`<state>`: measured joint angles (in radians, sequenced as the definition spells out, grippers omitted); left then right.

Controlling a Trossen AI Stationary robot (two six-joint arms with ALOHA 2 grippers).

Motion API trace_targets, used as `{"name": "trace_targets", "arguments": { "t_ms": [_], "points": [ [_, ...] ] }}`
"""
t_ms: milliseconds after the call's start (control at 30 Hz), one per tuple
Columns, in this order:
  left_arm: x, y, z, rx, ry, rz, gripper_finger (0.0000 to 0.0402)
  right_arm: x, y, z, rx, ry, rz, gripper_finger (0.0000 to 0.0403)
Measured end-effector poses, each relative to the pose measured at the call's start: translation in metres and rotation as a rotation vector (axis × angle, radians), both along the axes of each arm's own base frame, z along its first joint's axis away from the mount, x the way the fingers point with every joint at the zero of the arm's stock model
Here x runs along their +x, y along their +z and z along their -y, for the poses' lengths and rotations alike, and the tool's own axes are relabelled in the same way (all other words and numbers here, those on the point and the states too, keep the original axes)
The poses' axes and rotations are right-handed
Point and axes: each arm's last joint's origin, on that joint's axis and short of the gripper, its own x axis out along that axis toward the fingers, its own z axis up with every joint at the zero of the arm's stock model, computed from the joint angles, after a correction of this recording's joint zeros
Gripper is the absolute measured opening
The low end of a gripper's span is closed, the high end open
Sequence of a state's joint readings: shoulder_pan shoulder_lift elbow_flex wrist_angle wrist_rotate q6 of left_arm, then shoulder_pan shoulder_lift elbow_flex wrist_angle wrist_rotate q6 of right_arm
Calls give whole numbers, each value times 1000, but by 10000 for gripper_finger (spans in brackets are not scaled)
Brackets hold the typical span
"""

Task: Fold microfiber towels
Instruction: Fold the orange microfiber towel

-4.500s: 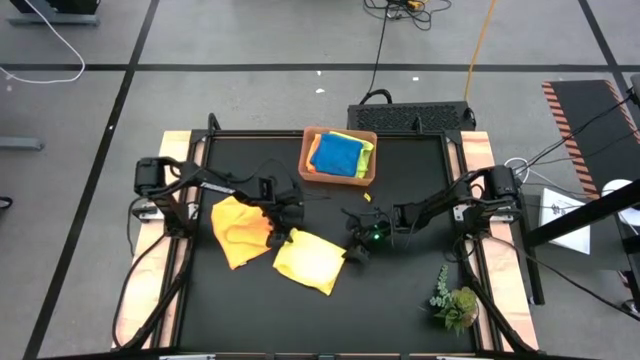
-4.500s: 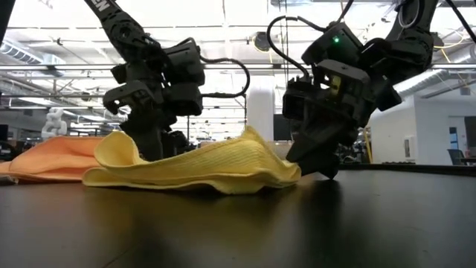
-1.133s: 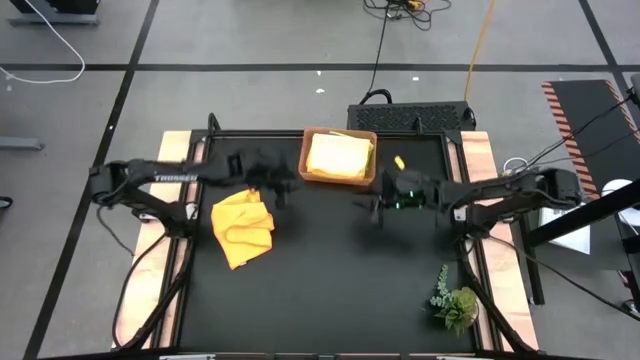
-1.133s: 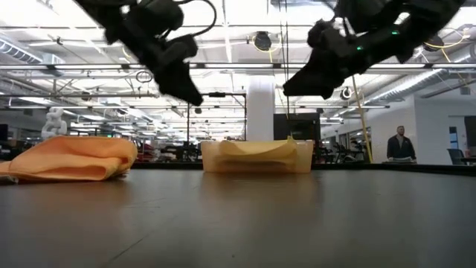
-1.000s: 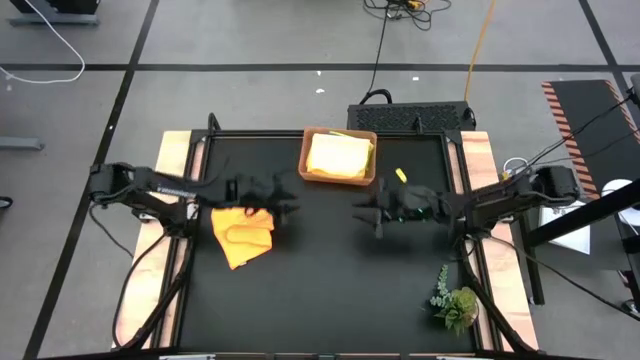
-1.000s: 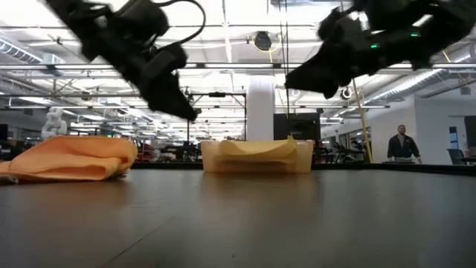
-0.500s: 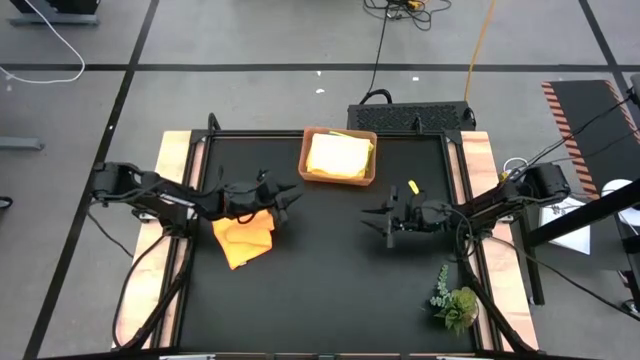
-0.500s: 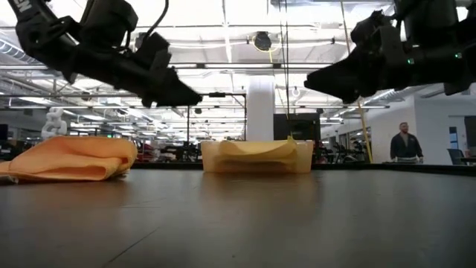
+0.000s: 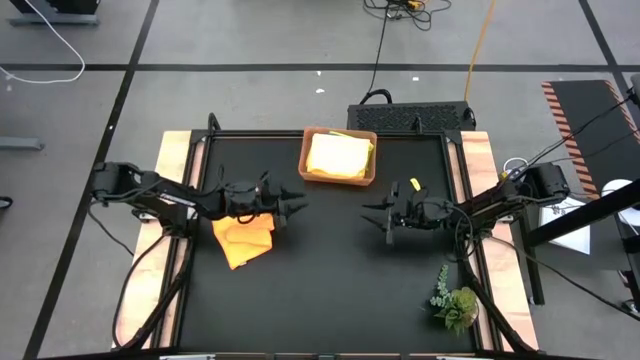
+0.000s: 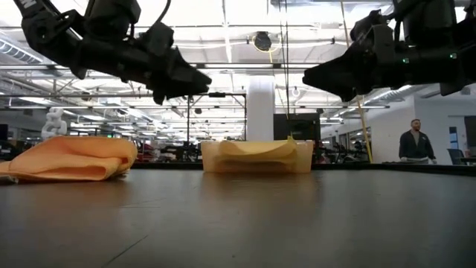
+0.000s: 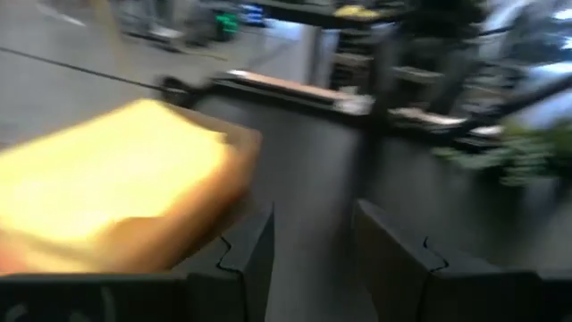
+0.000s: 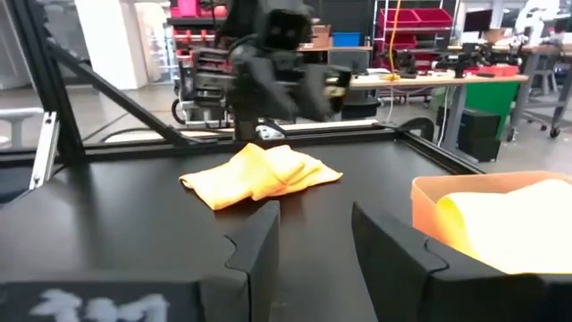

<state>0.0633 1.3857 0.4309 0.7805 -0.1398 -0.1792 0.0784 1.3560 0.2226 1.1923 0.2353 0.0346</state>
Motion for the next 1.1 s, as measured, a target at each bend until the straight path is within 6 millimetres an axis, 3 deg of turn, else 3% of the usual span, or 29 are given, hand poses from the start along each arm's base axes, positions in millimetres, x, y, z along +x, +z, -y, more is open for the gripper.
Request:
{"name": "trace_targets", "arguments": {
  "t_ms": [200,567,733,933,1000,1100],
  "points": [
    [0,-6,34,-22,-153,-54,152,0,-3,-3,24,17,-30,132],
    [-19,-18,97,67,-94,-177,152,-2,-13,-14,67,90,-127,132],
    [-31,-33,102,28,48,-295,152,-5,-23,-20,156,100,-225,132],
    [-37,-43,95,-1,121,-397,152,-6,-25,-24,159,116,-242,132],
    [-37,-38,92,24,119,-483,152,-7,-25,-26,157,121,-241,132],
    [-33,-16,93,-20,162,-613,152,-7,-25,-27,153,128,-245,132]
  ]
}}
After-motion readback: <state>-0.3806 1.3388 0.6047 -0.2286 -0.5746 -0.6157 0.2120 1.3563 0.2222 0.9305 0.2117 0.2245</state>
